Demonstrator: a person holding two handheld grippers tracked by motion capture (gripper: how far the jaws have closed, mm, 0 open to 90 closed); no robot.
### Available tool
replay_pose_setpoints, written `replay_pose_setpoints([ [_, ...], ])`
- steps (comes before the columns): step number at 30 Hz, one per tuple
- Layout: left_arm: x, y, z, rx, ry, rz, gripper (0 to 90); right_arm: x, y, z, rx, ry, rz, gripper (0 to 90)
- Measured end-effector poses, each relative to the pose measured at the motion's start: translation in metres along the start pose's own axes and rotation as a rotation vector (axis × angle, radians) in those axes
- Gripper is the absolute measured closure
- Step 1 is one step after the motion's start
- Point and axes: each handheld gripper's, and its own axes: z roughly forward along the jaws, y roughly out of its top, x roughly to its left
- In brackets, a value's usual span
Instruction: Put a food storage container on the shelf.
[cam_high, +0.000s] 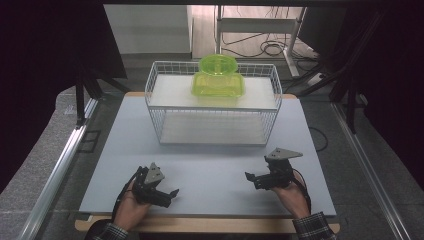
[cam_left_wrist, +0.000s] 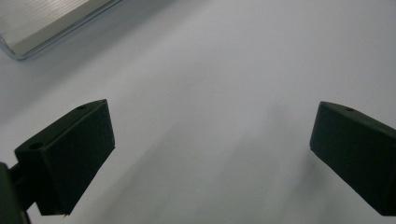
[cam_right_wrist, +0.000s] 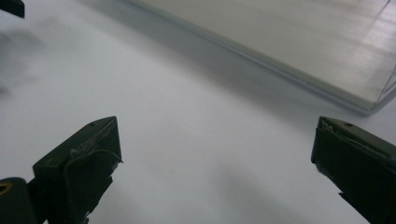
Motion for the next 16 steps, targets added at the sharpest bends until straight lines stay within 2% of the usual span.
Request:
replay_pose_setpoints([
  [7,0.0,0.0,0.0,0.007,0.002,0.001,0.0,0.0,-0.012,0.005,0.034,-0.004,-0.001,1.7],
  [13,0.0,0.0,0.001,0.01,-0.002,0.0,0.0,-0.001,-0.022,0.014,0.109,-0.014,-0.018,1.4],
  [16,0.001,0.0,0.001,0.001,-0.003,-0.005,0.0,-0.002,-0.024,0.016,0.13,-0.023,-0.013,1.2],
])
